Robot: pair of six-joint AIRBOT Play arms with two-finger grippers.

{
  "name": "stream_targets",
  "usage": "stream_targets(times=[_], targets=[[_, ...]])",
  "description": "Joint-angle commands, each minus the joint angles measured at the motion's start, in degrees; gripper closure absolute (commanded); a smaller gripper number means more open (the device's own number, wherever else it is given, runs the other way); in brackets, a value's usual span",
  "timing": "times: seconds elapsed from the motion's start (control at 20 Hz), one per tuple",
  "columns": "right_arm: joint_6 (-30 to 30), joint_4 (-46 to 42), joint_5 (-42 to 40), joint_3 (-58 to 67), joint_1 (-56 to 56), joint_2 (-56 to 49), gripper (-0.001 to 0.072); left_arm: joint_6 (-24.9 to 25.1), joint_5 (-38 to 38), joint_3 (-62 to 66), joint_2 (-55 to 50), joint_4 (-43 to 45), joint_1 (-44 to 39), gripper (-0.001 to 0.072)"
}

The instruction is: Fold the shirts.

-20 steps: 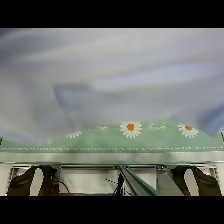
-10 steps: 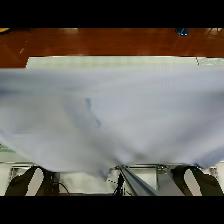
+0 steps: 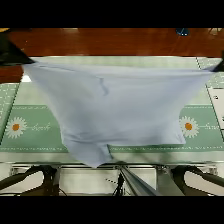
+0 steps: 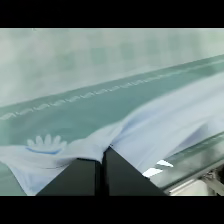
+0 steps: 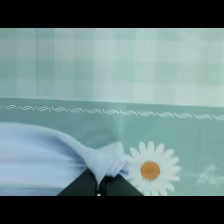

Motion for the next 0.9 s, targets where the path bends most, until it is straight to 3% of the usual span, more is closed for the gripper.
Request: stream_targets(times=[0.0, 0.35, 0.5, 0.85], targets=[[-0.6, 0.5, -9.7, 0.0, 1.8, -11.7, 0.0693, 0.4, 10.5, 0.0, -10.7, 9.6, -6.5, 0.0688], [-0.3, 1.5, -32.3, 0.0, 1.8, -21.3, 0.0694, 0.4, 30.0, 0.0, -21.9, 11.1, -7.4, 0.0688], [0.7, 5.4, -39.4, 0.0, 1.8, -23.8, 0.0693, 0.4, 34.6, 0.0, -25.9, 11.1, -7.8, 0.0688], [3.6, 5.4, -36.1, 0.0, 1.7, -28.5, 0.0693, 0.2, 33.3, 0.0, -32.5, 11.1, -8.2, 0.0688]])
